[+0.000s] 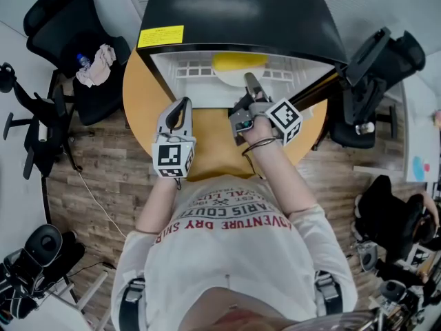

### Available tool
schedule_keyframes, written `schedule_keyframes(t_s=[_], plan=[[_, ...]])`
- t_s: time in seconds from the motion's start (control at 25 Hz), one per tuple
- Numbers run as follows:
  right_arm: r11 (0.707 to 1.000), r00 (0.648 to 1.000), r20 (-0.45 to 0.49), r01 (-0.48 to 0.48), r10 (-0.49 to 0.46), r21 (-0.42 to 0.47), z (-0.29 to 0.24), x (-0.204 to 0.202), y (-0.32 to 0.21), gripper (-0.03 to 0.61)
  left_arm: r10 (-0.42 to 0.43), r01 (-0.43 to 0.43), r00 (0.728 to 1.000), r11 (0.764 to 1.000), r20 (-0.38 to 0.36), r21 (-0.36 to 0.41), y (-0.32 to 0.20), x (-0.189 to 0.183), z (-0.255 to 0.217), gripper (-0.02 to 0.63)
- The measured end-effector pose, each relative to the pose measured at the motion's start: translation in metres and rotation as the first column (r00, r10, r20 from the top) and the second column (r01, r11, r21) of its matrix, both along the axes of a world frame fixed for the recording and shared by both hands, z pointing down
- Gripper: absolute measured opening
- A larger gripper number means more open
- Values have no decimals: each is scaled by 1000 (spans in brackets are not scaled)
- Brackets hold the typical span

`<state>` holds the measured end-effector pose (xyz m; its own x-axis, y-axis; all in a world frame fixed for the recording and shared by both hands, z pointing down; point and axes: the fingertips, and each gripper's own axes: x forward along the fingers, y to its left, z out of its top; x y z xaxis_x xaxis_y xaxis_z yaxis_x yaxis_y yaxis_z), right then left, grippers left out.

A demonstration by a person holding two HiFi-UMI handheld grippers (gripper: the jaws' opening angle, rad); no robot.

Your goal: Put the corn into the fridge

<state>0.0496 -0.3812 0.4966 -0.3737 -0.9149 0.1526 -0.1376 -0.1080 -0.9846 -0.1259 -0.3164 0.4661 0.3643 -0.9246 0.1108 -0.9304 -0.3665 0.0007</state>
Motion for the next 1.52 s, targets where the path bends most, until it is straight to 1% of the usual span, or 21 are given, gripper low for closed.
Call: schedule_keyframes(t_s=[0.12,0.28,0.32,0.36,0.4,0.52,0.64,0.68,0.76,0.8,0.84,0.88,0.92,0.96,1.04,1.08,1.24,1.36,1.4,1.44,1.52], plan=[[1000,1000,-15,4,-3,22,0,3,12,187,-1,1,1000,1000,-1,-1,4,1,0,28],[995,998,-62,21,-14,103,-11,6,36,176,6,-6,1000,1000,0,1,11,5,1,29],[993,997,-79,31,-22,115,-13,6,43,128,10,-10,1000,1000,-1,0,13,7,1,28],[992,995,-96,40,-29,117,-13,6,49,63,15,-15,1000,1000,-2,-2,15,9,2,28],[992,993,-110,49,-36,113,-11,6,55,46,20,-20,1000,1000,-3,-3,18,11,3,28],[992,986,-155,72,-56,102,-6,10,70,34,35,-35,999,999,-2,-6,23,17,4,29],[987,970,-233,104,-73,123,-3,11,82,29,47,-47,999,999,-7,-6,27,24,3,29],[981,960,-268,125,-82,149,-5,10,85,29,51,-51,999,999,-9,-5,28,26,3,28],[955,929,-356,188,-97,231,-12,5,89,28,60,-60,998,998,-12,-6,29,29,2,29],[938,905,-415,224,-98,266,-15,4,91,28,64,-64,998,998,-13,-6,30,31,1,28],[921,871,-483,260,-94,289,-17,3,93,28,68,-68,998,998,-14,-6,31,31,0,28],[905,827,-556,297,-84,305,-19,2,96,28,72,-72,997,997,-15,-6,32,32,0,29],[887,773,-630,336,-67,318,-19,1,99,28,75,-75,997,997,-16,-7,33,33,-1,29],[868,711,-702,375,-44,326,-20,0,101,29,78,-78,997,997,-16,-8,34,33,0,28],[837,585,-811,441,6,324,-22,-1,105,29,81,-81,997,997,-15,-10,35,34,1,29],[829,537,-843,461,25,318,-22,-1,106,29,81,-81,997,997,-14,-10,35,34,2,29],[814,394,-914,498,96,300,-26,2,108,29,74,-74,997,997,-29,-3,36,34,-1,28],[782,263,-948,546,182,301,-32,1,110,29,81,-81,996,997,-28,1,35,37,-2,29],[771,233,-951,561,202,302,-34,0,110,29,85,-85,996,996,-26,2,34,38,-2,28],[762,215,-953,573,215,301,-35,-1,111,29,88,-88,996,996,-24,3,33,39,-2,29],[755,203,-954,583,220,299,-35,-1,110,29,95,-95,995,995,-18,11,33,40,-4,29]])
